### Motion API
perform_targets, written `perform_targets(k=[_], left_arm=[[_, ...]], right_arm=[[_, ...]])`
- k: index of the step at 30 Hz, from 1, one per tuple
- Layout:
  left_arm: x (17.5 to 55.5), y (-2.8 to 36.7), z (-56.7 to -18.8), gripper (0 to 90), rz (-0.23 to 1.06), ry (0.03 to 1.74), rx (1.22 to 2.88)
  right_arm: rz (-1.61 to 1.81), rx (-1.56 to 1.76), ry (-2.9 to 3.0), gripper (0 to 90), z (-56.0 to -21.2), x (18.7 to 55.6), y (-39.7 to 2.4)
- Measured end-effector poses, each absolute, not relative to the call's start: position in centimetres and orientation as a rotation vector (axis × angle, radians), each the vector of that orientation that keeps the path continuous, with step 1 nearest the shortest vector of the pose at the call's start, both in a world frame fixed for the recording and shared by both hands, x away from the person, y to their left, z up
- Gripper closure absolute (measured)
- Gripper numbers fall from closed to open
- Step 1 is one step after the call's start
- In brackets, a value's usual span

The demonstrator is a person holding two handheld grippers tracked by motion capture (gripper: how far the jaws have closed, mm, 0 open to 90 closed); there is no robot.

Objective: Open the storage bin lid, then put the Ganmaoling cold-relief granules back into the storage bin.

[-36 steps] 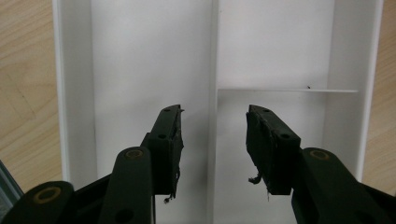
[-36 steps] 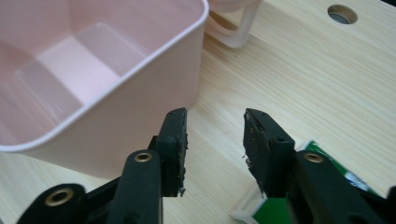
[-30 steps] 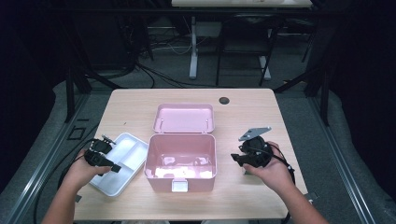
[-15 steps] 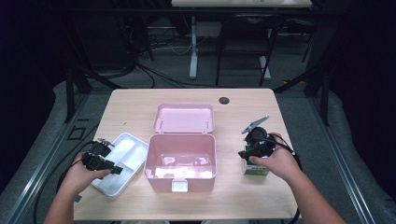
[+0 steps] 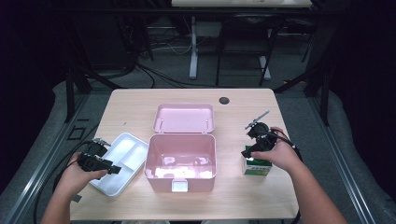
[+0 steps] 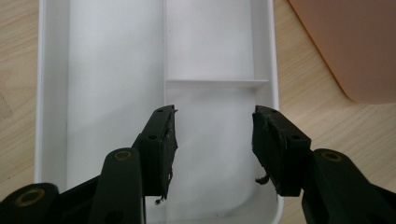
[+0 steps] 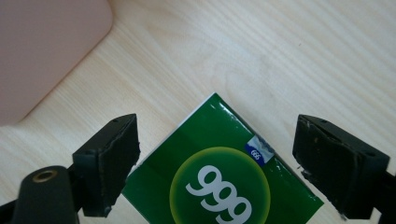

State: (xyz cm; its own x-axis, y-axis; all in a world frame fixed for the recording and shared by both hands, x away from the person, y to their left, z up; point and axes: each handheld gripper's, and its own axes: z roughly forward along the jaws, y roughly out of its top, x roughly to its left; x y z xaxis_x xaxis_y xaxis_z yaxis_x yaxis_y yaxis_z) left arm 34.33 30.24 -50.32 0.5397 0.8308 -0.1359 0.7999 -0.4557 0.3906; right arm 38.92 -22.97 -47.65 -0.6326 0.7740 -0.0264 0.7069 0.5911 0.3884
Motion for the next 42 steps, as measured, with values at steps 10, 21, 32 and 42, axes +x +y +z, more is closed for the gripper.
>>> perform_targets(k=[10,21,32,42], left_arm=[[34.2,30.3,-50.1,49.9,0.108,1.323,2.359],[34.1,30.3,-50.0,49.9,0.111,1.317,2.356],[34.0,30.0,-49.9,49.9,0.116,1.306,2.358],[34.0,30.3,-49.9,49.8,0.123,1.311,2.352]], right_arm=[[0.472,1.298,2.708,13.6,-48.3,39.5,-23.5],[0.506,1.334,2.699,14.4,-48.2,39.5,-24.1],[0.538,1.348,2.696,14.5,-48.1,39.2,-24.9],[0.564,1.406,2.695,14.3,-48.7,40.2,-25.3]])
